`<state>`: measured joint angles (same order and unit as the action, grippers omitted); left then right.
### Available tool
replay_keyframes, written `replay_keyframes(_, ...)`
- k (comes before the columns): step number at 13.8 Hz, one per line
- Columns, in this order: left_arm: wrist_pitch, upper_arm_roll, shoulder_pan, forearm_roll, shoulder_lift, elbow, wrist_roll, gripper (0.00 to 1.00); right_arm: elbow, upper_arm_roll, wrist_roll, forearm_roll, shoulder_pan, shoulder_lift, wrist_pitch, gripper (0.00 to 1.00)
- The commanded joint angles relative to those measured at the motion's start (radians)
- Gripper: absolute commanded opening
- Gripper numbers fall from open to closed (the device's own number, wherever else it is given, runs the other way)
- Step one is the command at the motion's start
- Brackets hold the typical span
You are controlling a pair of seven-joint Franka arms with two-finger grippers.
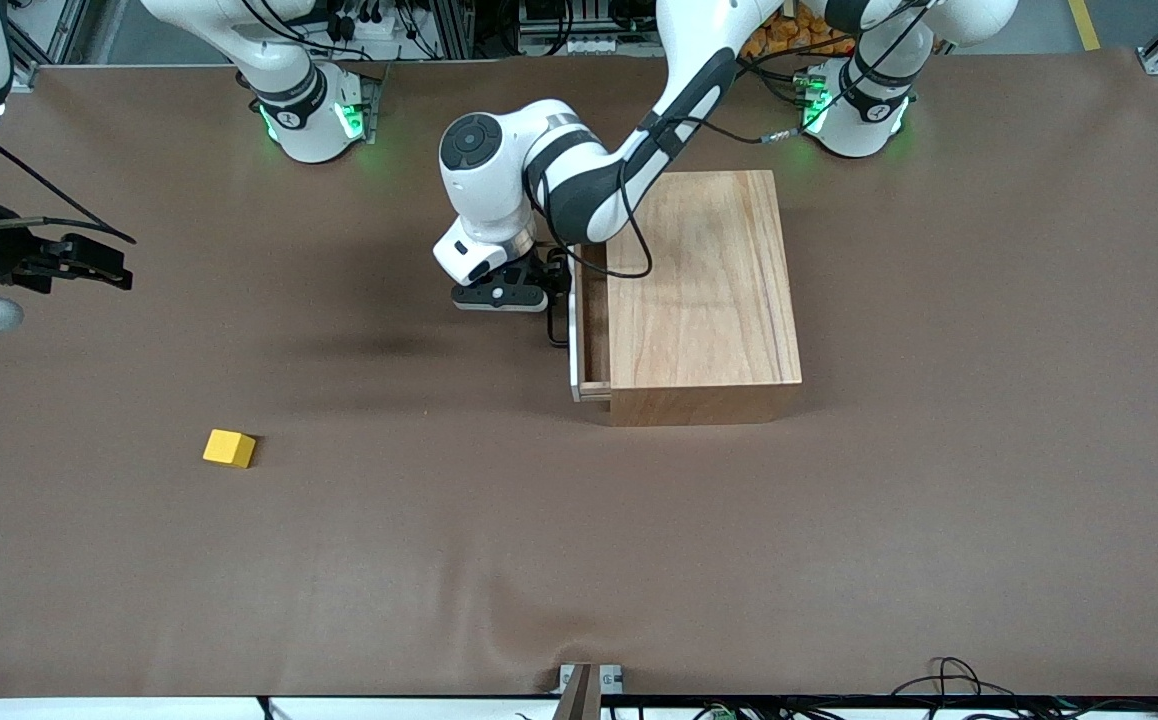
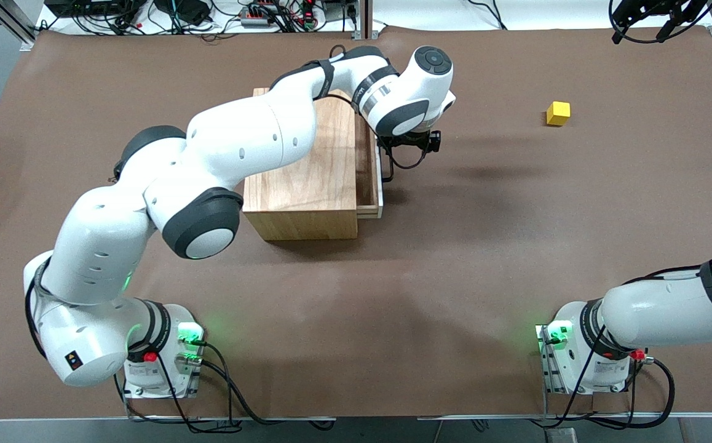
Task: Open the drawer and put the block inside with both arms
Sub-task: 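Pull the drawer open by its handle with the left gripper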
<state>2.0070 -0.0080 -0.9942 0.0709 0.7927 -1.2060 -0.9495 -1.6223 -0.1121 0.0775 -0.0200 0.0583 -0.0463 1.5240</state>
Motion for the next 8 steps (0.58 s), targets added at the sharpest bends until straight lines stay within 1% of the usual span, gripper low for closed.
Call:
replay_keyframes(1, 0.059, -0.003, -0.004, -0.029, 0.029, 0.043, 0.009, 1.00, -0.008, 0.003, 0.008, -0.004, -0.014, 0.003, 0.015, 1.00)
replay_keyframes(3, 0.081, -0.015, -0.004, -0.029, 0.051, 0.063, 0.009, 1.00, -0.019, 0.003, 0.008, -0.004, -0.018, 0.002, 0.042, 1.00)
replay_keyframes(5, 0.116, -0.018, -0.006, -0.029, 0.063, 0.063, 0.009, 1.00, -0.024, 0.003, 0.008, -0.004, -0.018, -0.003, 0.067, 1.00)
replay_keyframes(7, 0.127, -0.024, -0.006, -0.029, 0.063, 0.063, 0.009, 1.00, -0.024, 0.003, 0.010, -0.004, -0.020, -0.020, 0.087, 1.00)
replay_keyframes(8, 0.146, -0.038, -0.006, -0.031, 0.069, 0.065, 0.009, 1.00, -0.024, 0.003, 0.008, -0.006, -0.025, -0.033, 0.087, 1.00)
